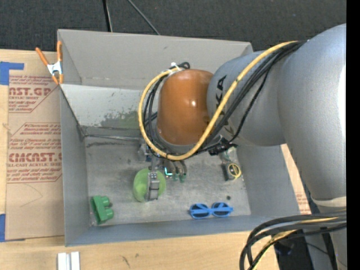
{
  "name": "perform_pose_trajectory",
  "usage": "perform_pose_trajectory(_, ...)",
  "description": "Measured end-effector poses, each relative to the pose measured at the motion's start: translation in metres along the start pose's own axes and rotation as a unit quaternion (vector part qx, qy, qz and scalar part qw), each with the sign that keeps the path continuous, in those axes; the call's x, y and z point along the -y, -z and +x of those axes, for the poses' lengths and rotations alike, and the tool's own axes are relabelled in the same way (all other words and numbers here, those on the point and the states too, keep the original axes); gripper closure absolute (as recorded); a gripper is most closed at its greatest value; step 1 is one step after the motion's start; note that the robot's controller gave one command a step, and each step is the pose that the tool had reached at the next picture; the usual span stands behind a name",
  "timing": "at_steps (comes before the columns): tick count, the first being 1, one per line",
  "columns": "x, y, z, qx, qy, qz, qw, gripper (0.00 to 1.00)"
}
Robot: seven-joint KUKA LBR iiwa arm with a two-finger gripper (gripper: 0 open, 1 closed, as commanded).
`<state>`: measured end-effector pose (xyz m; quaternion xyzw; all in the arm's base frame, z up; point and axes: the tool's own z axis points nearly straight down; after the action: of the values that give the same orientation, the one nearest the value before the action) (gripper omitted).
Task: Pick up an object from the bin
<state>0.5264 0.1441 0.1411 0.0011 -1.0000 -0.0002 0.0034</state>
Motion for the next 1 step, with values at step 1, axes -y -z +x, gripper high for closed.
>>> perform_pose_trajectory(1, 0.0215, -0.0443, -0.0081, 0.0055, -0.028, -0.001, 0.9996, 0.00)
